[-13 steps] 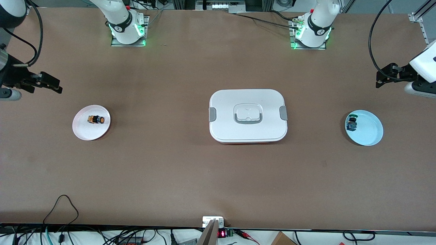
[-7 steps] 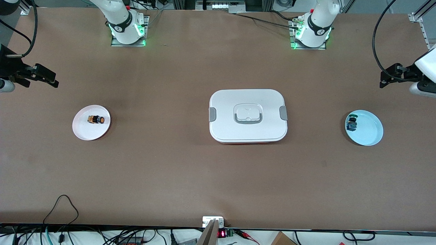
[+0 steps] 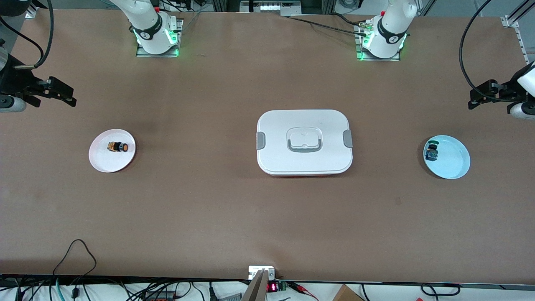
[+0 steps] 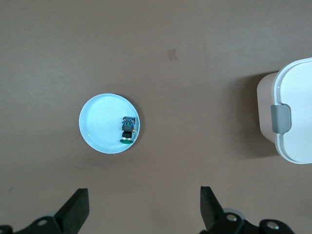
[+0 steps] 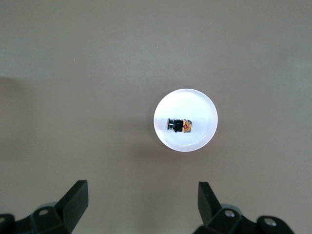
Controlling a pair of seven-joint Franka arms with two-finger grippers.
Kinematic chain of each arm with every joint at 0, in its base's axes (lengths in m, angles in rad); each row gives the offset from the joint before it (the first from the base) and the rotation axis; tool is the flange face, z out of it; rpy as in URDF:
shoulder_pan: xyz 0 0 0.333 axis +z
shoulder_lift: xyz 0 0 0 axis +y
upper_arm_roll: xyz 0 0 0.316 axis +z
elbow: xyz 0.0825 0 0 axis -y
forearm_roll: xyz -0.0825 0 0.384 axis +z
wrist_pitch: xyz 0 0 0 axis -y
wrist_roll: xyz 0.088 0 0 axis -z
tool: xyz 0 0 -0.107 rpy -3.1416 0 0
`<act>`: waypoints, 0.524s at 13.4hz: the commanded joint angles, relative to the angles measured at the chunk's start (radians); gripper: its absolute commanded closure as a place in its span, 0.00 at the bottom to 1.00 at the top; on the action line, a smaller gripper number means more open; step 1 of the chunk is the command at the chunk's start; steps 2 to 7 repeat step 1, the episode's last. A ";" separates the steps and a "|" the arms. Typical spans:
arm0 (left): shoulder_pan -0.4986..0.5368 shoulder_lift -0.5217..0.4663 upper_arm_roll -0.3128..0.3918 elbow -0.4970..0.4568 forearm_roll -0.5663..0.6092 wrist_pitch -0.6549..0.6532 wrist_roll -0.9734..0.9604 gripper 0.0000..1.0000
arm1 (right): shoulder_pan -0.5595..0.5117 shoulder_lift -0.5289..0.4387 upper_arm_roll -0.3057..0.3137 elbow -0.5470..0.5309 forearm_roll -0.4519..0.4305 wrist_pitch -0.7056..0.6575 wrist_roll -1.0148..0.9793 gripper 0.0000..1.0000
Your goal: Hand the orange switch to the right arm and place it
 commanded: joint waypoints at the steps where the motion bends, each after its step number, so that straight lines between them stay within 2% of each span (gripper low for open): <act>1: 0.008 0.005 -0.002 0.016 -0.019 -0.010 -0.016 0.00 | 0.005 0.007 -0.002 0.024 -0.015 -0.022 0.008 0.00; 7: 0.008 0.005 -0.002 0.016 -0.019 -0.010 -0.016 0.00 | 0.005 0.007 -0.002 0.024 -0.015 -0.022 0.008 0.00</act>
